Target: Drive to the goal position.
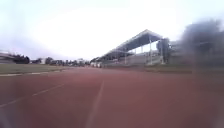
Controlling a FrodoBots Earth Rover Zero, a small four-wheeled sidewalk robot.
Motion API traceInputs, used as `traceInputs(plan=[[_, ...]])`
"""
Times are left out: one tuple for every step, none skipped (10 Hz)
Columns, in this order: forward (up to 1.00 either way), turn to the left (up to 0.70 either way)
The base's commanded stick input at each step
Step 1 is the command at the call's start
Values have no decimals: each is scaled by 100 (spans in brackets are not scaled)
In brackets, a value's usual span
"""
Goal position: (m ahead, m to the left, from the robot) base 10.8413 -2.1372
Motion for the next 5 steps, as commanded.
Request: traceInputs(plan=[[68,0],[68,0],[68,0],[68,0],[68,0]])
